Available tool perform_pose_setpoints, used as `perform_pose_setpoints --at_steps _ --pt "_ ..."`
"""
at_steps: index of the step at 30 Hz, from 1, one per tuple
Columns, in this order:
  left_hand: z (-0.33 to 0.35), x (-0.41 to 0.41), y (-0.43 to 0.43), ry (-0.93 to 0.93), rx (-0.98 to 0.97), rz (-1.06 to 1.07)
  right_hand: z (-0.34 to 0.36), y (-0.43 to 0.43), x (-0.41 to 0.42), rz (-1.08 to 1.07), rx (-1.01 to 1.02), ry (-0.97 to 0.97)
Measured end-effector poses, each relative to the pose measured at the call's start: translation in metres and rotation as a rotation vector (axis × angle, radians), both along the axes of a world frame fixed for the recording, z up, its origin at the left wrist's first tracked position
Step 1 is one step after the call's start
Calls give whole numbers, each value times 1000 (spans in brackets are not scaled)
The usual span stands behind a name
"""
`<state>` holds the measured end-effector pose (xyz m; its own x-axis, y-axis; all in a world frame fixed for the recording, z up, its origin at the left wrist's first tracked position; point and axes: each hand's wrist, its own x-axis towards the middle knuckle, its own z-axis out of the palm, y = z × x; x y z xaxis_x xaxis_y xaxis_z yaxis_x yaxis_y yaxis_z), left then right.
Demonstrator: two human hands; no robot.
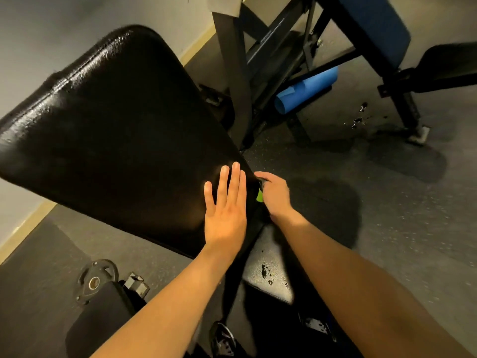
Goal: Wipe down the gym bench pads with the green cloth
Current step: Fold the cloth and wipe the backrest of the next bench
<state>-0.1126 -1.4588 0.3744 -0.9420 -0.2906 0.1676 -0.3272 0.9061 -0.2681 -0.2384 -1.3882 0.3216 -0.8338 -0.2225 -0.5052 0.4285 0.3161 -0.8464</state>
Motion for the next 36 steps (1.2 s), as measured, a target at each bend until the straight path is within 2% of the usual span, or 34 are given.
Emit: perform_pose_setpoints --at_steps 5,9,11,14,19,23,25,27,31,33,36 --pt "-45 25 8 10 13 -65 -41 -13 47 -197 -73 123" --pt "-63 27 4 113 -105 -121 -60 -10 64 -271 -231 123" --pt "-69 29 1 114 -156 -134 -68 -9 65 -268 -247 129" --pt "-77 33 3 100 -187 -120 -75 -4 84 -240 -263 140" --pt "-88 79 14 -67 -159 -157 -67 12 153 -103 -365 -60" --pt "-87 103 11 -41 -50 -214 -55 29 188 81 -250 -127" --pt "-89 119 12 22 93 -271 -52 39 204 65 -277 -119" --pt "-92 142 15 108 400 -263 -48 49 218 -41 -356 -97" --pt "-100 181 34 185 1039 10 -42 68 240 -99 -319 7" --pt "-103 193 47 183 1243 133 -45 75 252 -67 -288 45" --pt "-108 209 59 230 1434 171 -49 81 265 48 -277 48"
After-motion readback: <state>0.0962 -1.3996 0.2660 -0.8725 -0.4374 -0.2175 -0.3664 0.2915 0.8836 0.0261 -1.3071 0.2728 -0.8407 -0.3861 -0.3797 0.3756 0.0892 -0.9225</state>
